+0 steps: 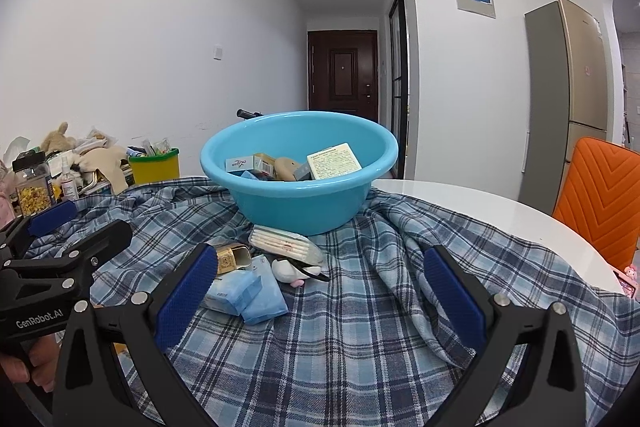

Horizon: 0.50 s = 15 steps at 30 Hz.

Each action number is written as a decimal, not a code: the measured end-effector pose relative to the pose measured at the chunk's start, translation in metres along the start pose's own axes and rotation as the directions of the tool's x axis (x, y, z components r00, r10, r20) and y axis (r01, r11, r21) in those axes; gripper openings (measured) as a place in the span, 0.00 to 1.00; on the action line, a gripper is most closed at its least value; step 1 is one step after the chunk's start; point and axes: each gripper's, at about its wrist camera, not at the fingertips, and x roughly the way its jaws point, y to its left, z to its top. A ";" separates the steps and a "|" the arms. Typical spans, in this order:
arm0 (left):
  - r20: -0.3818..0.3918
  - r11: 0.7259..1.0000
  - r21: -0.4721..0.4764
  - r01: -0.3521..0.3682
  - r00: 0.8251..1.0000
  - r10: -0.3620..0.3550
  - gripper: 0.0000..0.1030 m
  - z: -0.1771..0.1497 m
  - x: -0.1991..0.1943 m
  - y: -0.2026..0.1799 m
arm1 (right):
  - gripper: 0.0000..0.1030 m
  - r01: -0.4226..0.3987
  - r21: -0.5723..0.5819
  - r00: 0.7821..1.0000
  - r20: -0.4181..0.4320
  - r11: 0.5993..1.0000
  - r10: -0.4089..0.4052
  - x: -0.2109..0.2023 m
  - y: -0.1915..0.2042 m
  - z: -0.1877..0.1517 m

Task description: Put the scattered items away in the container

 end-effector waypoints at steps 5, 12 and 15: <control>0.000 1.000 0.002 0.003 1.000 -0.003 1.00 0.000 0.000 -0.001 | 1.00 0.000 0.000 1.000 0.000 1.000 0.000 0.000 0.000 0.000; -0.001 1.000 0.002 0.002 1.000 -0.002 1.00 0.000 0.000 -0.001 | 1.00 0.000 0.001 1.000 0.000 1.000 0.000 0.000 0.000 0.000; -0.001 1.000 0.001 0.002 1.000 -0.002 1.00 0.000 0.000 0.000 | 1.00 0.000 0.001 1.000 0.000 1.000 0.000 0.000 0.000 0.000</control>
